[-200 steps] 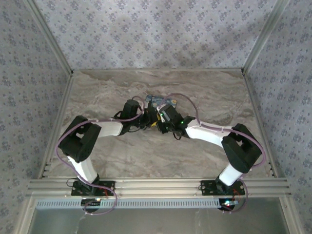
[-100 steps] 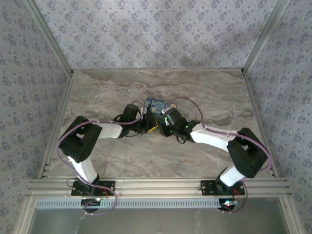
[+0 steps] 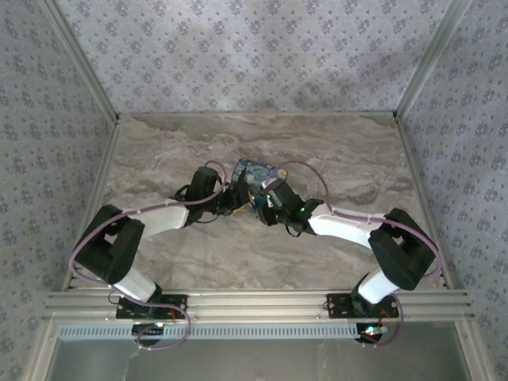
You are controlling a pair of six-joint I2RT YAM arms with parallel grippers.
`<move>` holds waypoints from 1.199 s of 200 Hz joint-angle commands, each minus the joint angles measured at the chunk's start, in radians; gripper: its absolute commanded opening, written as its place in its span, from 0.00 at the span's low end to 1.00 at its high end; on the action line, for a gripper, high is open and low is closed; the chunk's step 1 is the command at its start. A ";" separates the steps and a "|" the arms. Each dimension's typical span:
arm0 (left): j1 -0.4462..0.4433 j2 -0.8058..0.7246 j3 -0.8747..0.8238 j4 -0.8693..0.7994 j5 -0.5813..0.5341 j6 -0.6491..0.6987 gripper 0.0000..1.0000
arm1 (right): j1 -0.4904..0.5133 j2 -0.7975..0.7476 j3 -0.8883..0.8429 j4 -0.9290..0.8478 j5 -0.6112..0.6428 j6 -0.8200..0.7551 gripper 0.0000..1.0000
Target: Unlock the padlock with the key
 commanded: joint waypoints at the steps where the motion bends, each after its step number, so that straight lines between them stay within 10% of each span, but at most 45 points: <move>1: 0.030 -0.064 0.007 -0.110 -0.059 0.072 0.44 | 0.028 0.038 0.033 -0.018 0.056 0.003 0.33; 175: 0.139 -0.108 0.021 -0.174 -0.078 0.114 0.48 | 0.108 0.293 0.198 -0.120 0.225 -0.013 0.38; 240: 0.145 -0.113 0.020 -0.175 -0.072 0.115 0.48 | 0.099 0.315 0.212 -0.156 0.220 -0.003 0.11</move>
